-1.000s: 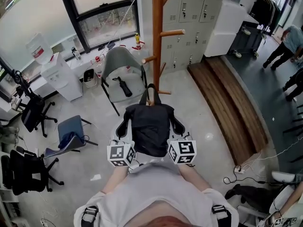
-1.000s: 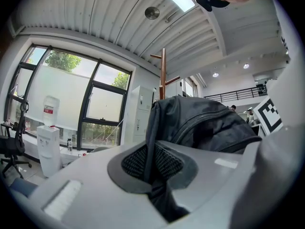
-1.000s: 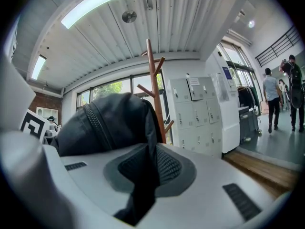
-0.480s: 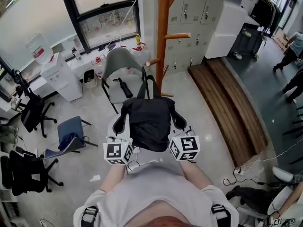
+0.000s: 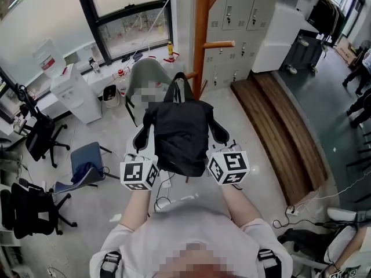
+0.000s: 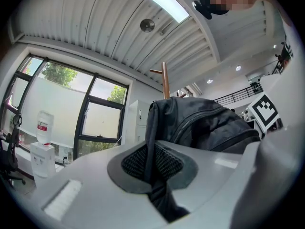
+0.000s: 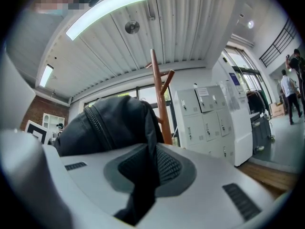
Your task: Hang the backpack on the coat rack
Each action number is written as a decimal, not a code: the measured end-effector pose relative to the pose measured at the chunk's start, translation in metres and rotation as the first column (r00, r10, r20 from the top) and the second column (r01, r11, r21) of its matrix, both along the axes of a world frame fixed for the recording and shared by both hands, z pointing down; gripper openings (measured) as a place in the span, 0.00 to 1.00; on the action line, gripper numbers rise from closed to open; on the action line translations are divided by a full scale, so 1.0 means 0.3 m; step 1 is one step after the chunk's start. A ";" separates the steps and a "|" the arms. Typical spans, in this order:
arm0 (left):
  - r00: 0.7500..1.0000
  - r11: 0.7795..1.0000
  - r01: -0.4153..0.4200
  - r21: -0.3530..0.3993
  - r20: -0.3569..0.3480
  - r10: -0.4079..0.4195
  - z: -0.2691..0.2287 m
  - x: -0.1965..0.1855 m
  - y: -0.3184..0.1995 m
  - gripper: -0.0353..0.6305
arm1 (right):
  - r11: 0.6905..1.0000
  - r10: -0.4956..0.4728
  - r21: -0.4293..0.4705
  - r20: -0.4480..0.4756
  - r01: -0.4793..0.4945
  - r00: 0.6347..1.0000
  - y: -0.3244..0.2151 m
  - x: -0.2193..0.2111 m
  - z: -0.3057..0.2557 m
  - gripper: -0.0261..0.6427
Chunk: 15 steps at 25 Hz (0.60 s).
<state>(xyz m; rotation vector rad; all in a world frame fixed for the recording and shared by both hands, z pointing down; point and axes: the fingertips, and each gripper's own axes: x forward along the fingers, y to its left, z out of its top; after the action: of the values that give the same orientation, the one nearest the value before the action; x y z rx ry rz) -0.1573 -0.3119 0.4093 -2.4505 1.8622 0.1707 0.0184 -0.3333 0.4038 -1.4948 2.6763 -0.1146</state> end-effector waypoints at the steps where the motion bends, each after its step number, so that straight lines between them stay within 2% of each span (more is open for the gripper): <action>1: 1.000 1.000 -0.001 -0.003 0.002 0.001 -0.003 0.001 -0.010 0.10 | 1.000 -0.002 -0.006 0.004 0.002 1.000 -0.010 0.000 -0.002 0.10; 15: 1.000 0.988 -0.007 -0.157 -0.005 0.006 0.099 0.012 -0.111 0.10 | 0.989 0.001 -0.146 -0.016 -0.003 1.000 -0.100 0.013 0.107 0.10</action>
<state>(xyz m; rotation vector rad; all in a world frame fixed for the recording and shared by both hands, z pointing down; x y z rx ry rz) -0.1537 -0.3451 0.4391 -2.5586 1.9403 0.0307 0.0222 -0.3634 0.4359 -1.5438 2.7324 -0.3059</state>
